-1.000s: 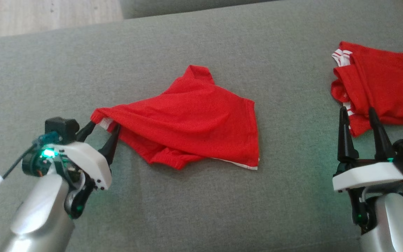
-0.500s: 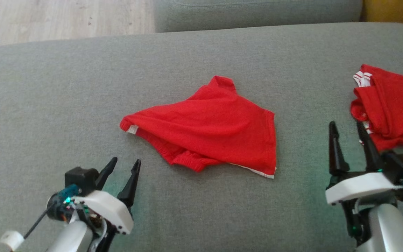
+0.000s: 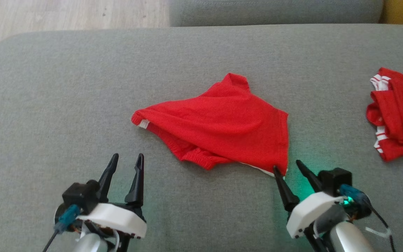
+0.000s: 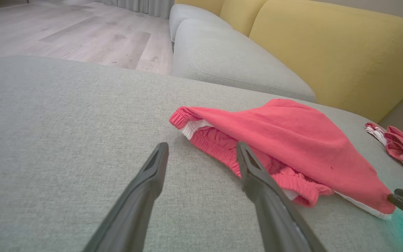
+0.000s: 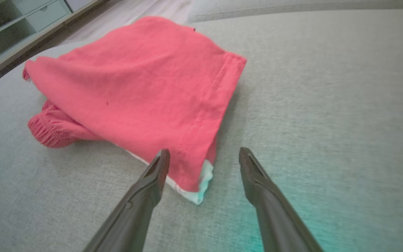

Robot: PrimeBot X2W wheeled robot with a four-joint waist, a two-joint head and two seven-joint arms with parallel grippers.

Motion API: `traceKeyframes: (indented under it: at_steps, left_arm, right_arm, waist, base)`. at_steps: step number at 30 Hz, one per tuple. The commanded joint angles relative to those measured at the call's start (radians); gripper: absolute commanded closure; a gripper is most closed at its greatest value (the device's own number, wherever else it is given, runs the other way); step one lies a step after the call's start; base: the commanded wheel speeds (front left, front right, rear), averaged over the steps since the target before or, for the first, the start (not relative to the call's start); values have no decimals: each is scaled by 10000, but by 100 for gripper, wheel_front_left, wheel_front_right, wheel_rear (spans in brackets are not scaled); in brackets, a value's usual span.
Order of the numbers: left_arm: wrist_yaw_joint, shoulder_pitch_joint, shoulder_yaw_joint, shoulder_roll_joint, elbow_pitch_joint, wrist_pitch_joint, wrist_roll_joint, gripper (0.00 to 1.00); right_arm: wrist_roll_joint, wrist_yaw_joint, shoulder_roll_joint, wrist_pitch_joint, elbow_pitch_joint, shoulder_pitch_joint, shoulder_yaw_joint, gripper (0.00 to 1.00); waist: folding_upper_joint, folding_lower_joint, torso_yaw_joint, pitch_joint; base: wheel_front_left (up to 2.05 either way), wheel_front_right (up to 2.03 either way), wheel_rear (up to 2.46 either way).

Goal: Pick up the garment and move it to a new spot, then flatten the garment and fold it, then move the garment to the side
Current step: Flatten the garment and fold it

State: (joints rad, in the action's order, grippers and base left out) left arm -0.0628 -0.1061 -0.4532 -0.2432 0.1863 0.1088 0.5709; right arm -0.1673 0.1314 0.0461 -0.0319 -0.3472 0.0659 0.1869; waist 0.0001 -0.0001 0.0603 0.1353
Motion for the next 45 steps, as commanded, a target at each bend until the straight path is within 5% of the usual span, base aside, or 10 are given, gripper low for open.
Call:
traceKeyframes:
  at_steps: [1, 7, 9, 10, 13, 15, 24, 30, 45]
  left_arm:
    - [-76, -197, 414, -84, -348, 130, -33, 0]
    - [-280, -45, 447, -109, -575, 216, -71, 0]
    - [-332, -43, 464, -130, -627, 232, -86, 0]
    - [-350, -37, 473, -142, -650, 235, -84, 0]
    - [-412, -20, 504, -177, -698, 258, -86, 0]
    - [-451, -5, 508, -193, -717, 266, -95, 0]
    - [-528, 20, 550, -173, -793, 499, -69, 0]
    - [-540, -53, 482, -108, -785, 624, -101, 0]
    - [-222, -784, -24, 359, -478, 1009, -331, 0]
  right_arm:
    - [-40, -7, 41, 9, 247, 500, 278, 0]
    - [-206, -7, 79, -167, -703, 1170, 780, 1]
    - [-253, -7, 101, -72, -897, 1387, 926, 24]
    - [-298, -7, 109, -19, -966, 1480, 1014, 51]
    - [-388, -7, 156, 277, -1001, 1739, 1215, 87]
    - [-416, -7, 177, 497, -931, 1874, 1285, 100]
    - [-1484, -7, 130, 633, 1269, 2328, 1951, 100]
    - [-1731, -7, 67, -29, 2323, 2984, 1207, 100]
    - [101, -7, 58, -1341, -2111, 5838, -2270, 100]
  waist:
    - [-1, 1, 60, 46]
    - [-1, 1, 303, 196]
    - [-1, 1, 344, 224]
    - [-1, 1, 356, 235]
    - [-1, 1, 361, 256]
    - [-1, 1, 347, 251]
    - [-1, 1, 255, 154]
    - [-1, 1, 357, 165]
    - [-1, 1, 1276, 956]
  base:
    - [0, 0, 0]
    - [0, 0, 0]
    - [0, 0, 0]
    - [0, 0, 0]
    - [0, 0, 0]
    - [0, 0, 0]
    - [0, 0, 0]
    - [0, 0, 0]
    - [0, 0, 0]
